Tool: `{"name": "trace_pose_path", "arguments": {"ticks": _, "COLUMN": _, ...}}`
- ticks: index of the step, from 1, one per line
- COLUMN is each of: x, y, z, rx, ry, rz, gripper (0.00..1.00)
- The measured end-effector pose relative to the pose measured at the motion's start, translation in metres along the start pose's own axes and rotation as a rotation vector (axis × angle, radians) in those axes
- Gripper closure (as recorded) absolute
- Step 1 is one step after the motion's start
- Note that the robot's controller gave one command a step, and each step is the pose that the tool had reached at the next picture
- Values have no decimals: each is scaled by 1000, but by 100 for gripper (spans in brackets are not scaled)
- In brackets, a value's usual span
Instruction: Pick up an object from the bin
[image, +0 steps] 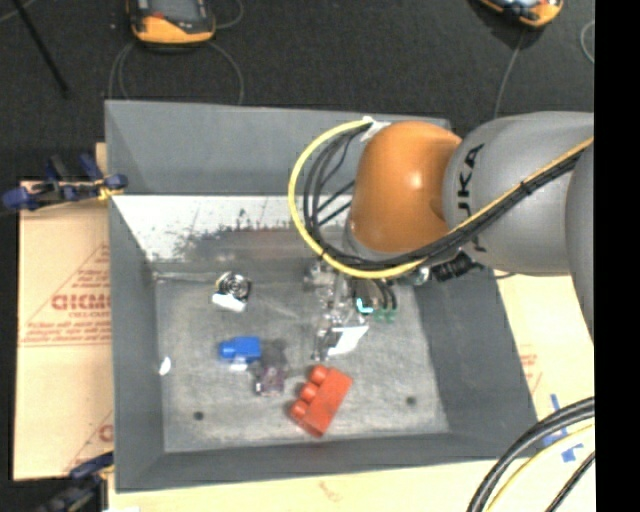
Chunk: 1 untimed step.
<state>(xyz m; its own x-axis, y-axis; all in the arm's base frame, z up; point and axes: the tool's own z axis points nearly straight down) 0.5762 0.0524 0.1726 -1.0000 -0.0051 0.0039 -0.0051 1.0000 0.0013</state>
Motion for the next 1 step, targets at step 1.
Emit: {"name": "trace_pose_path", "arguments": {"ticks": 1, "x": 53, "y": -5, "z": 78, "rx": 1, "ry": -19, "rz": -306, "gripper": 0}}
